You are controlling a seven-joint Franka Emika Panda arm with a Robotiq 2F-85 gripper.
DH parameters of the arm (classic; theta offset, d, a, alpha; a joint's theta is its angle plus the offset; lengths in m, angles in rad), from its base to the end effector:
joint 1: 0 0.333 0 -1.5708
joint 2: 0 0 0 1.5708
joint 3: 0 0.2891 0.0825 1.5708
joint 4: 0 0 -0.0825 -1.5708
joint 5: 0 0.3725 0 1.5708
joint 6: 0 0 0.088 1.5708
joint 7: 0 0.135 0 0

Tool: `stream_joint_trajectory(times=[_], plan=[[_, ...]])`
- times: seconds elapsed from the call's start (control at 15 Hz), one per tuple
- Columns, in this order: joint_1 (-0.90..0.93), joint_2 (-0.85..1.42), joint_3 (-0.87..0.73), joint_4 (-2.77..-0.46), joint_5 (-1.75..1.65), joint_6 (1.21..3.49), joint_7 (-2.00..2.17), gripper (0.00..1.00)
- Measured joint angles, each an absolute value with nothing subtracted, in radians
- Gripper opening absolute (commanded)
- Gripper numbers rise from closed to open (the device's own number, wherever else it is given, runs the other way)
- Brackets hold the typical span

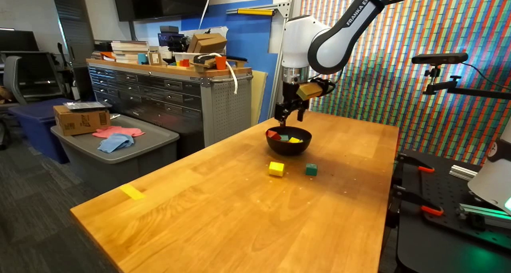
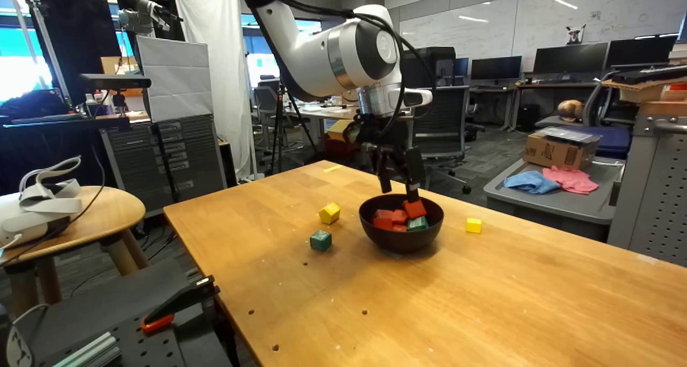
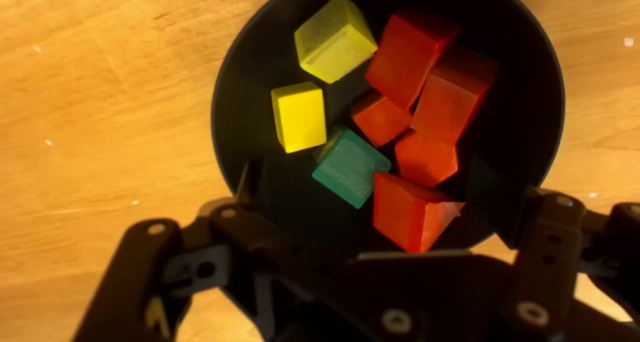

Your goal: Take the blocks from the black bowl one at a time and place them on the table

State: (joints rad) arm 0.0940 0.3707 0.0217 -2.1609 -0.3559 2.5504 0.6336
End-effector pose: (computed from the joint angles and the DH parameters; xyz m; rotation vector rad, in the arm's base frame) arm 0.5496 0.0635 0.1813 2.9479 -0.3330 0.1321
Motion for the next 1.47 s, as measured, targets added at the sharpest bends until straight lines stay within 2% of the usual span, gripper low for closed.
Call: stream_joint_trajectory(times=[0.27,1.13,1.2,1.27,1.33,1.4,1.47], plan=[[0.125,0.448,0.013,-2.097,-0.311,2.534,0.605,1.0],[0.17,0.514,-0.01,-2.094,-0.185,2.53,0.528,1.0],[0.17,0.517,-0.01,-2.093,-0.165,2.527,0.515,0.96],[0.169,0.518,-0.01,-2.091,-0.145,2.519,0.503,0.81],[0.168,0.519,-0.01,-2.088,-0.125,2.51,0.489,0.72],[0.166,0.52,-0.01,-2.085,-0.106,2.502,0.48,0.7],[0.163,0.522,-0.011,-2.081,-0.089,2.497,0.475,0.62]])
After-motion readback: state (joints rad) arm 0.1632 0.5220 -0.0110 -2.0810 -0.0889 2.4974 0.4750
